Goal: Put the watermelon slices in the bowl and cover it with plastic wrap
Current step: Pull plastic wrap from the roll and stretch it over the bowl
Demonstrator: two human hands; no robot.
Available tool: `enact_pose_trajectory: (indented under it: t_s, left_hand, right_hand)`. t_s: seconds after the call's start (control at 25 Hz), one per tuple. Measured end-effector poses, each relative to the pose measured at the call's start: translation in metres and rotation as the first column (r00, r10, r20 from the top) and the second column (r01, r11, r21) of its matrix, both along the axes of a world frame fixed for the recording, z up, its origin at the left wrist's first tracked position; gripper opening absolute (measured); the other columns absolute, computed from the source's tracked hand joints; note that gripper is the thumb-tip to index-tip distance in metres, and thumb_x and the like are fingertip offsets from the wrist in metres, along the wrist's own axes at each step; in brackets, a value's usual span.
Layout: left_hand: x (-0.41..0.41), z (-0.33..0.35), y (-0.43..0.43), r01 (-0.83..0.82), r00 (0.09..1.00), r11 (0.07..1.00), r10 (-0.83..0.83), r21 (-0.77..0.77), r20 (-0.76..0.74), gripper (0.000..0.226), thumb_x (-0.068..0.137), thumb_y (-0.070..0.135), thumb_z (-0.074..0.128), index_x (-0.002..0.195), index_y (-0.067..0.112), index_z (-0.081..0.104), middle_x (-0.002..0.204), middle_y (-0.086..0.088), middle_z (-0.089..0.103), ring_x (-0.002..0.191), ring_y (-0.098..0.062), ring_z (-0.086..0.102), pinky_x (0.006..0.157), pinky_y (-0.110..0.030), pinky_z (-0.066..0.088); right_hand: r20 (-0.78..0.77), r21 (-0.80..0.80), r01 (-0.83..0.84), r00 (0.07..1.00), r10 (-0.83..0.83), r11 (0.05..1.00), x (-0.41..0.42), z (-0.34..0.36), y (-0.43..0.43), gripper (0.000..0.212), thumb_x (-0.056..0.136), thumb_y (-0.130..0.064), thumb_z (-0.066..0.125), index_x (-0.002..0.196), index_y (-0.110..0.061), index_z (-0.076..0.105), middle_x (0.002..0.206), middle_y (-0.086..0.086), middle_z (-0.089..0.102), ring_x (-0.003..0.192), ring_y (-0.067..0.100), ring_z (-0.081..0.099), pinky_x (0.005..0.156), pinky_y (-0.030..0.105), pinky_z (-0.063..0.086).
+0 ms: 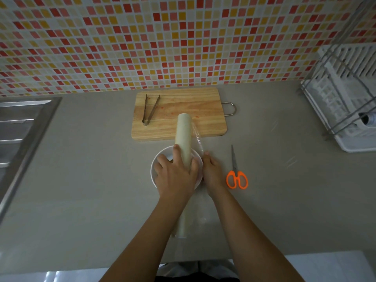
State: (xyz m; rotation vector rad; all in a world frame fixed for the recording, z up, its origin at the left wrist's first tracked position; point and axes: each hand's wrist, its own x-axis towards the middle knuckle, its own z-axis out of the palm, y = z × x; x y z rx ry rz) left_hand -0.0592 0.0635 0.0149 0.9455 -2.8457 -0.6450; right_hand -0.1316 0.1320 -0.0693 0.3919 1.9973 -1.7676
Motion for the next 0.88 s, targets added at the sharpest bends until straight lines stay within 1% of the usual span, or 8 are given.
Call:
enact_pose_trajectory:
  t_s: [0.08,0.2,0.28,0.48,0.6,0.64,0.72,0.88]
  left_hand:
    - [0.001,-0.002,-0.004,0.054,0.999,0.997,-0.053,-0.048,0.006,0.062,0.087,0.052,0.048,0.134,0.012,0.037,0.108,-0.02,0.047,0.095,-0.034,0.052,0.083,-0.037,0.044]
    - [0.0,-0.001,-0.012,0.032,0.999,0.999,-0.03,0.032,-0.039,0.054,0.087,0.047,0.052,0.124,0.01,0.04,0.107,-0.018,0.05,0.093,-0.033,0.055,0.068,-0.033,0.04]
    - [0.002,0.001,-0.015,0.009,0.998,0.998,-0.006,0.055,-0.063,0.053,0.088,0.043,0.052,0.125,0.008,0.038,0.106,-0.017,0.055,0.092,-0.033,0.058,0.065,-0.032,0.037]
    - [0.005,0.002,-0.014,-0.051,0.997,0.997,0.055,0.059,-0.059,0.036,0.093,0.033,0.033,0.121,0.01,0.036,0.101,-0.018,0.059,0.088,-0.035,0.06,0.064,-0.035,0.041]
    - [0.007,0.001,-0.006,0.002,1.0,0.999,-0.002,-0.054,0.005,0.046,0.093,0.034,0.014,0.124,0.009,0.035,0.116,-0.018,0.05,0.092,-0.032,0.052,0.066,-0.035,0.038]
    - [0.008,0.0,-0.006,0.018,0.999,0.996,-0.015,-0.092,0.037,0.048,0.093,0.042,0.017,0.126,0.011,0.034,0.118,-0.017,0.045,0.093,-0.033,0.051,0.067,-0.037,0.04]
    - [0.006,0.003,-0.013,-0.03,0.998,0.999,0.032,-0.031,0.063,0.058,0.087,0.058,0.04,0.124,0.013,0.035,0.108,-0.014,0.042,0.094,-0.034,0.055,0.067,-0.039,0.044]
    - [0.007,0.001,-0.022,-0.077,0.997,0.987,0.077,0.139,0.011,0.058,0.081,0.054,0.057,0.118,0.013,0.038,0.098,-0.009,0.043,0.09,-0.038,0.059,0.065,-0.035,0.038]
  right_hand:
    - [-0.013,0.004,0.005,1.0,-0.005,1.0,-0.001,0.002,0.0,0.044,0.096,-0.041,0.035,0.088,-0.011,0.067,0.088,0.01,0.07,0.084,0.021,0.064,0.08,0.035,0.049]
    - [-0.069,0.026,0.035,0.997,-0.033,0.999,0.0,0.003,-0.001,0.04,0.095,-0.038,0.038,0.067,-0.016,0.057,0.072,0.005,0.061,0.073,0.018,0.055,0.072,0.033,0.044]
    - [-0.091,0.046,0.061,0.994,-0.057,0.997,-0.001,0.002,-0.002,0.042,0.095,-0.037,0.039,0.06,-0.018,0.051,0.063,-0.001,0.054,0.068,0.016,0.05,0.067,0.031,0.04]
    - [-0.091,0.033,0.063,0.994,-0.06,0.997,-0.001,-0.001,-0.002,0.041,0.095,-0.036,0.038,0.063,-0.017,0.054,0.066,0.001,0.057,0.069,0.016,0.051,0.069,0.032,0.041]
    - [-0.084,0.04,0.062,0.995,-0.058,0.997,-0.001,-0.001,-0.002,0.04,0.096,-0.036,0.037,0.069,-0.013,0.057,0.072,0.005,0.061,0.074,0.018,0.054,0.073,0.034,0.043]
    - [-0.08,0.042,0.055,0.995,-0.052,0.998,-0.001,-0.001,-0.001,0.04,0.096,-0.036,0.037,0.069,-0.014,0.057,0.073,0.004,0.061,0.075,0.018,0.055,0.074,0.034,0.043]
    - [-0.085,0.051,0.031,0.996,-0.027,0.998,-0.002,-0.001,0.0,0.041,0.097,-0.036,0.036,0.074,-0.012,0.061,0.077,0.006,0.064,0.079,0.02,0.058,0.077,0.035,0.045]
    - [-0.11,0.084,0.017,0.994,-0.008,0.996,-0.002,0.0,0.001,0.044,0.097,-0.037,0.035,0.079,-0.007,0.062,0.082,0.009,0.065,0.082,0.023,0.059,0.077,0.035,0.045]
